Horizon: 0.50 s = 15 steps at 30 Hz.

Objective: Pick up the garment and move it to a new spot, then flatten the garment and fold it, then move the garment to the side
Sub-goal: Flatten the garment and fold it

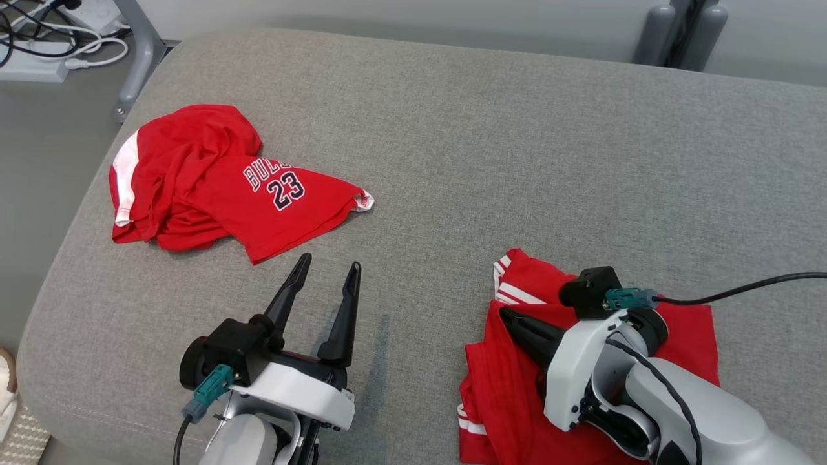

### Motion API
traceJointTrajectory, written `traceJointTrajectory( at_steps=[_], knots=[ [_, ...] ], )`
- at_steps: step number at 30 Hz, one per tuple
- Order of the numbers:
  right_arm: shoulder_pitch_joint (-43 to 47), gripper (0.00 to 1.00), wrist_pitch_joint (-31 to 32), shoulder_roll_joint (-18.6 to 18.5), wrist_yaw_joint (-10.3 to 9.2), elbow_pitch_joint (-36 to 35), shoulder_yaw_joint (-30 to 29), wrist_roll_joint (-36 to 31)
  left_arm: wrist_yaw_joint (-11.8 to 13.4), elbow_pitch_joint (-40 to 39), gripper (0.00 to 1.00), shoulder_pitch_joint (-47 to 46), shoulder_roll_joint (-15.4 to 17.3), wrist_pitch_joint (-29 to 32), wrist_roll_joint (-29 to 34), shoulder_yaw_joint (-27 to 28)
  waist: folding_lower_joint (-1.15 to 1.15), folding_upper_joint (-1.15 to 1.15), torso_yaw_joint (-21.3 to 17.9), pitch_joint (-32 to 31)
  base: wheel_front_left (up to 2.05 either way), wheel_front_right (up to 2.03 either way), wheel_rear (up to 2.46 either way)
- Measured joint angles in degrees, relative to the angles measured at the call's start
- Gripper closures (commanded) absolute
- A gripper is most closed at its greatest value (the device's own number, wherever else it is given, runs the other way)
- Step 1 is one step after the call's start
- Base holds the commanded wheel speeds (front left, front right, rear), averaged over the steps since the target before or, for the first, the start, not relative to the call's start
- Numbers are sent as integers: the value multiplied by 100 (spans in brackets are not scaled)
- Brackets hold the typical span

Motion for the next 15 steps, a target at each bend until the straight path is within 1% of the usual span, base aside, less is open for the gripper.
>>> traceJointTrajectory(
  at_steps=[5, 12, 15],
  knots=[
    [-249, 100, -138, -20, 0, 89, 323, 280, 25, -8, 0, -22, 0, 0, -45, -25, 0, 0, 88, 64, 0, 0, 0],
    [-461, 100, -662, -3, 0, 275, 360, 575, 36, -9, 0, -24, 0, 0, -89, -51, 0, 0, 166, 85, 0, 0, 0],
    [-542, 100, -843, -11, 0, 460, 369, 615, 37, -10, 0, -24, 0, 0, -89, -47, 0, 0, 173, 84, 0, 0, 0]
  ],
)
